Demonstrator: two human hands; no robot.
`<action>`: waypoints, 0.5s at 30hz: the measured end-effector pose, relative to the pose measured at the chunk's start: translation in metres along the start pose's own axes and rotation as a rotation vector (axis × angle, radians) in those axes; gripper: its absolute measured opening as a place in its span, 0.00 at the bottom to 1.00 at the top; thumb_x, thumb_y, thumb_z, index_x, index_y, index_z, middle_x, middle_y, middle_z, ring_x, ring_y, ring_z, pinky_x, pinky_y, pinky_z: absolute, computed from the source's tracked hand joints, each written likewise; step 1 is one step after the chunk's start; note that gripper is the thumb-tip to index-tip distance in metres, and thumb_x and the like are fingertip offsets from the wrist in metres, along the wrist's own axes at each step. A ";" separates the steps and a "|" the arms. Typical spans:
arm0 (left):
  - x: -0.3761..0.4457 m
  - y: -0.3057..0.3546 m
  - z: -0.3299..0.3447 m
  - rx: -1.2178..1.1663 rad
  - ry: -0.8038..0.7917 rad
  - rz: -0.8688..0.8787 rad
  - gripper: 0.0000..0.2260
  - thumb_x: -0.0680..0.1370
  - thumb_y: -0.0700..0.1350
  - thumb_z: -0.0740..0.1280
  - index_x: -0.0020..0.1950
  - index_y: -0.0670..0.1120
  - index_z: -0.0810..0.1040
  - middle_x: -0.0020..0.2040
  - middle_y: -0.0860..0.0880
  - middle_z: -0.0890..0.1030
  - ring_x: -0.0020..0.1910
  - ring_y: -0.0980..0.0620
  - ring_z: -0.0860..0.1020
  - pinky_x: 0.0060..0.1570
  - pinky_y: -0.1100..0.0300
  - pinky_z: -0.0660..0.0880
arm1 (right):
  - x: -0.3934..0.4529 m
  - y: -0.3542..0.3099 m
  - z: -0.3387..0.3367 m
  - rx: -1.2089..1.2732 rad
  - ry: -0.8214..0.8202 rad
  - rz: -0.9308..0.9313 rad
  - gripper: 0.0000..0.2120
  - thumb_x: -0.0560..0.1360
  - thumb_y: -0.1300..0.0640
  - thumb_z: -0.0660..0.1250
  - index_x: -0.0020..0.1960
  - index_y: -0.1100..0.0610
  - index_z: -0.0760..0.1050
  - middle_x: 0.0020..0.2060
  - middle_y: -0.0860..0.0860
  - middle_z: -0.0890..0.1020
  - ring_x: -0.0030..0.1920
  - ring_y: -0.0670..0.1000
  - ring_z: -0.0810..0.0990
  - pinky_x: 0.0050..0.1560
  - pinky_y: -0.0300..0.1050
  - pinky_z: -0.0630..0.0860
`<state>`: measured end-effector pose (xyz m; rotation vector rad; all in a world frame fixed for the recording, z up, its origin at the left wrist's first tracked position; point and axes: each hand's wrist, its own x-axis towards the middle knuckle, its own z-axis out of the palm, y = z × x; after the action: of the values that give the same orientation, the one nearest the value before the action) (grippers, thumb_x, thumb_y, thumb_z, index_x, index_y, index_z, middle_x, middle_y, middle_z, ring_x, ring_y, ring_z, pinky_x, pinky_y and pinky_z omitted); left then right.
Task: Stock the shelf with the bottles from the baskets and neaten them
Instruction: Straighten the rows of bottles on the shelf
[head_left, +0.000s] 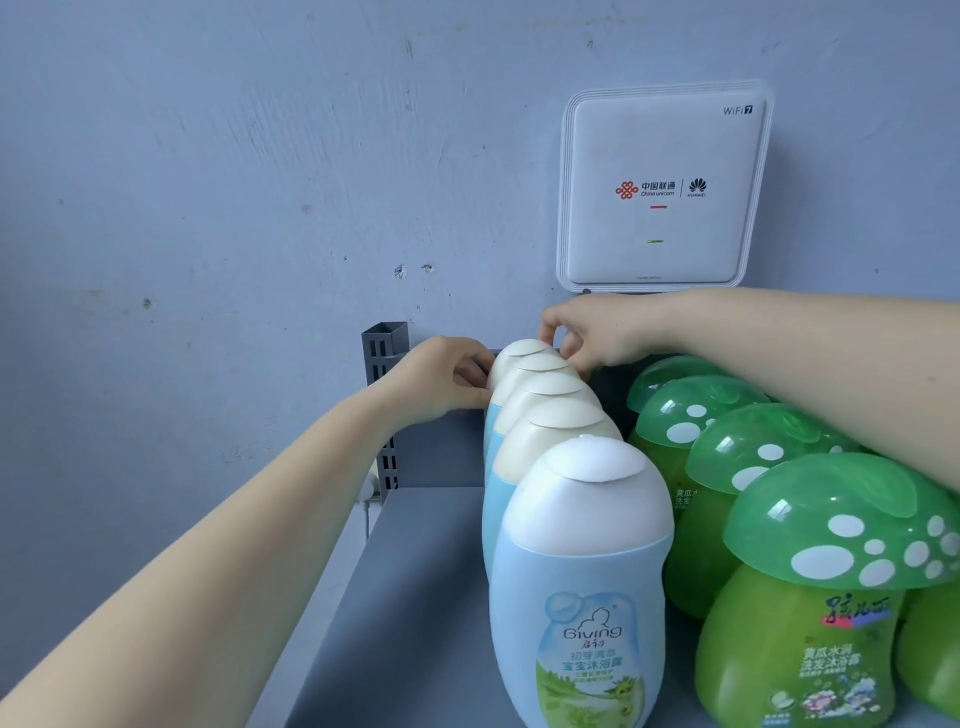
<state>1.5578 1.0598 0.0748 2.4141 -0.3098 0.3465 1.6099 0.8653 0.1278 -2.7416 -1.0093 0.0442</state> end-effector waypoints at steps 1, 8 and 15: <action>-0.001 -0.001 0.000 -0.017 0.010 0.003 0.11 0.72 0.41 0.72 0.54 0.45 0.78 0.46 0.47 0.83 0.47 0.49 0.82 0.46 0.65 0.77 | 0.000 -0.001 0.001 0.013 -0.002 -0.006 0.12 0.73 0.56 0.69 0.52 0.52 0.68 0.43 0.49 0.83 0.38 0.43 0.79 0.48 0.43 0.74; -0.002 -0.001 0.001 -0.034 0.032 0.015 0.12 0.72 0.41 0.73 0.55 0.44 0.79 0.47 0.45 0.83 0.47 0.48 0.82 0.44 0.66 0.76 | -0.003 0.002 -0.002 0.031 -0.062 -0.009 0.09 0.73 0.55 0.69 0.48 0.49 0.69 0.39 0.44 0.84 0.29 0.32 0.76 0.41 0.36 0.71; 0.000 0.005 0.000 0.018 0.013 0.016 0.12 0.72 0.43 0.72 0.55 0.47 0.79 0.47 0.48 0.83 0.48 0.50 0.81 0.51 0.59 0.76 | -0.007 0.008 0.002 0.009 -0.130 0.046 0.11 0.74 0.59 0.68 0.54 0.61 0.77 0.35 0.40 0.82 0.32 0.37 0.76 0.30 0.24 0.67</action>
<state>1.5557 1.0560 0.0780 2.4267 -0.3211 0.3739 1.6094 0.8556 0.1234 -2.7841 -0.9756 0.2363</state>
